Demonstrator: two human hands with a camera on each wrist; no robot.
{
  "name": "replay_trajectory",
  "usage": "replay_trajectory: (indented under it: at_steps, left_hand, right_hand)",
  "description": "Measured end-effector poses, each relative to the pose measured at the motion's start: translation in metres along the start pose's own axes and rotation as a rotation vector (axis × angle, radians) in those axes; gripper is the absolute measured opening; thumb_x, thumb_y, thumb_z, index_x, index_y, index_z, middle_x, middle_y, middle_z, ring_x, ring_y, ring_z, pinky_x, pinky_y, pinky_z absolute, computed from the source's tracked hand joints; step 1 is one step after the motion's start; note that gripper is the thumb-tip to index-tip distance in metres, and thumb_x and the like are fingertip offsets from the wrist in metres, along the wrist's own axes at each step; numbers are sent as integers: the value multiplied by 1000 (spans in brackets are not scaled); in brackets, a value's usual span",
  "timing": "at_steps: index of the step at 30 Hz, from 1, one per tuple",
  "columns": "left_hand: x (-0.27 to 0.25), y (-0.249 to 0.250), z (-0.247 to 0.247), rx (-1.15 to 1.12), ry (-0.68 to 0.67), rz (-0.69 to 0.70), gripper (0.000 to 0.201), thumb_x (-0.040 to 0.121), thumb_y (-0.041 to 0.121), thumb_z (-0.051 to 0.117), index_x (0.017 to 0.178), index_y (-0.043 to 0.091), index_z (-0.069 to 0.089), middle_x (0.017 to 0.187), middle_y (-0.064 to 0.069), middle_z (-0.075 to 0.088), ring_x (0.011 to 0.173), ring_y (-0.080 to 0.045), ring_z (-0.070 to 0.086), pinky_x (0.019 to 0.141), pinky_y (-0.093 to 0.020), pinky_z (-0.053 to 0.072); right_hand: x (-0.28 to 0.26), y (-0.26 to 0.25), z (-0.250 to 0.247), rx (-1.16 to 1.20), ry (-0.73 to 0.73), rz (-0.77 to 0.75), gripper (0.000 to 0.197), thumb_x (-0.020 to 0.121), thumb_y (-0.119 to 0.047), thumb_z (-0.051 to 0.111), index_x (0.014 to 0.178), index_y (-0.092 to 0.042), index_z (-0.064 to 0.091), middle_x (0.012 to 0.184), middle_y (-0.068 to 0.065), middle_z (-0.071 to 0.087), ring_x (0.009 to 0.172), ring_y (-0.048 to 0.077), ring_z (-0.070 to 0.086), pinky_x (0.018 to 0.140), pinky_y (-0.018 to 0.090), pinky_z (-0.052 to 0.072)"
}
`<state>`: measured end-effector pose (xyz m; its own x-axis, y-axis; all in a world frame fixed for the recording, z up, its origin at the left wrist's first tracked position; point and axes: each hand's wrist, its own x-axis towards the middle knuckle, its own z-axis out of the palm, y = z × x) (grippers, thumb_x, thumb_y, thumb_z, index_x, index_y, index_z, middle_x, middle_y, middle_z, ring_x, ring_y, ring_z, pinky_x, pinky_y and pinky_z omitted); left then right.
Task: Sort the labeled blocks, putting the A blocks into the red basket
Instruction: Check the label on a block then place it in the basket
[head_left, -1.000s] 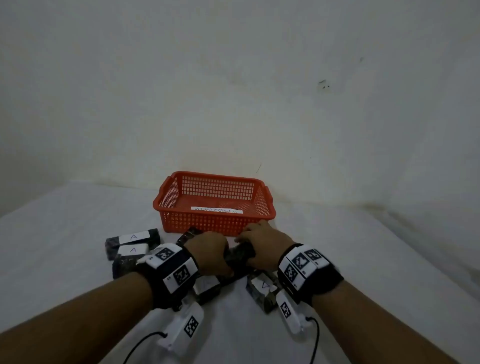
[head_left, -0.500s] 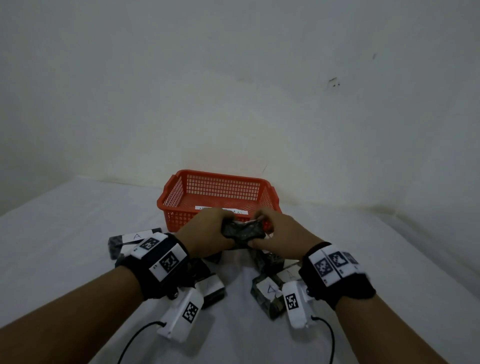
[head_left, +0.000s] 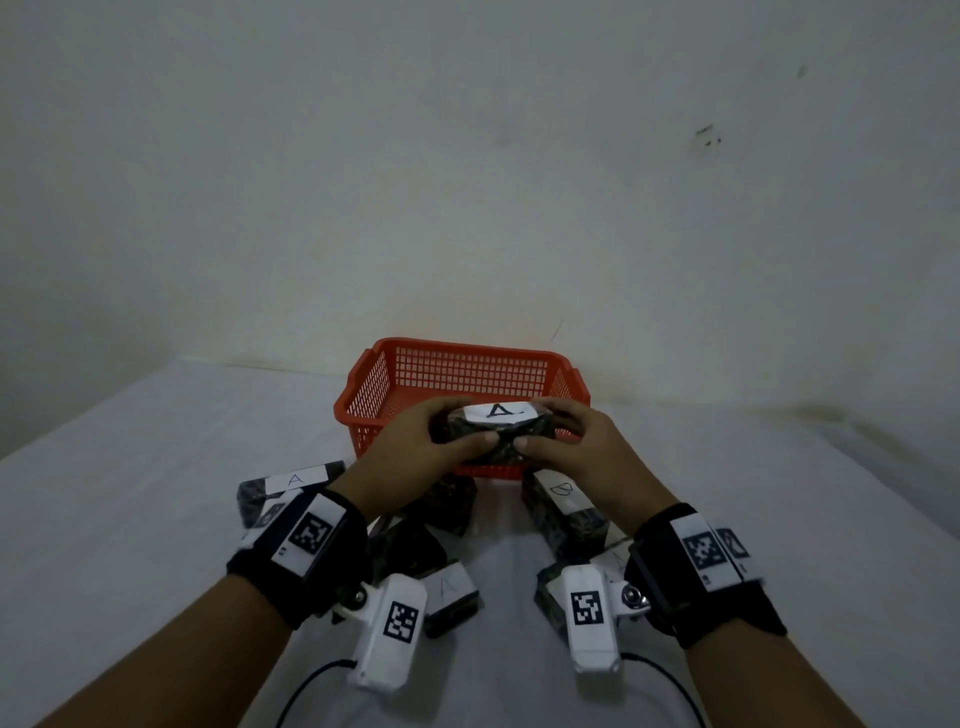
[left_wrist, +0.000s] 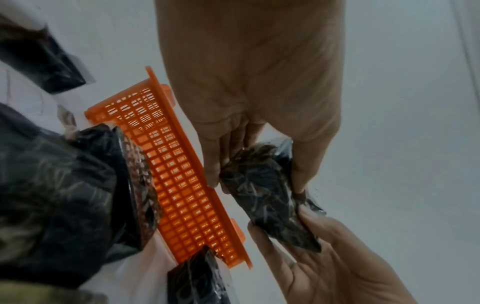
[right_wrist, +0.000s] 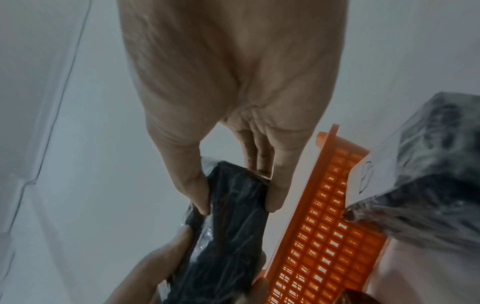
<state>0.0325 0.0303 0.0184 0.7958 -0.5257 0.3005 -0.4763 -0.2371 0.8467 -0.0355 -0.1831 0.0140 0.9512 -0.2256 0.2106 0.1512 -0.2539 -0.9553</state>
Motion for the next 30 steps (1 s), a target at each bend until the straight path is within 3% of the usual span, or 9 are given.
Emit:
replay_trajectory:
  at_steps: [2,5,11,14,16,19,22,25,30]
  left_hand:
    - [-1,-3,1,-86,41,14,43,88,31,76,130,22,66,114,16,70,101,7,68,82,-12,57]
    - [-4,-7,3,-155,81,26,34,89,22,77,121,22,70,112,11,73,99,7,69,78,-10,56]
    - [-8,-12,4,-254,65,-30,46,87,30,78,130,24,65,119,9,74,108,-2,71,92,-24,57]
    - [-7,-12,4,-249,101,-41,30,90,22,74,120,20,69,110,5,76,102,-7,73,85,-21,58]
    - [-7,-14,3,-231,122,-64,23,92,23,72,114,21,70,105,5,76,97,-7,72,79,-18,56]
    - [-9,-18,3,-295,77,-89,31,91,28,73,120,21,68,111,2,76,102,-10,73,91,-28,57]
    - [-13,-17,8,-331,22,-73,36,91,28,72,125,18,67,116,0,76,105,-11,74,90,-26,59]
    - [-13,-15,10,-280,74,-45,28,95,24,68,121,14,70,111,0,77,100,-9,74,82,-20,57]
    - [-17,-10,10,-334,3,-16,30,94,19,69,123,18,68,114,5,77,106,-7,73,91,-22,58]
  right_hand:
    - [1,-2,2,-2,-40,-13,53,85,-13,85,134,-15,65,128,5,71,119,21,69,102,43,59]
    - [0,-4,8,-7,-79,-28,50,84,-16,86,131,-14,69,125,3,75,118,19,71,102,38,59]
    - [1,-1,17,18,55,-77,44,84,-7,84,126,-6,70,118,6,77,113,19,74,93,27,61]
    - [-2,4,18,106,-5,-54,43,86,-5,81,128,-5,69,121,9,77,114,21,74,96,30,60]
    - [-4,8,17,137,-58,-25,44,87,-9,81,130,-8,70,124,8,76,118,22,72,103,37,58]
    - [-5,14,13,110,-25,-35,43,87,-13,82,129,-12,71,124,6,76,120,22,71,108,46,55]
    - [-6,14,12,92,47,-57,44,88,-6,79,131,-10,69,124,7,76,119,21,71,106,43,56]
    - [-9,11,14,140,22,-49,47,88,-6,79,133,-10,67,126,7,75,121,21,71,104,37,58]
    - [-14,7,22,119,46,-94,46,87,-8,81,131,-9,68,124,3,76,115,13,73,101,32,59]
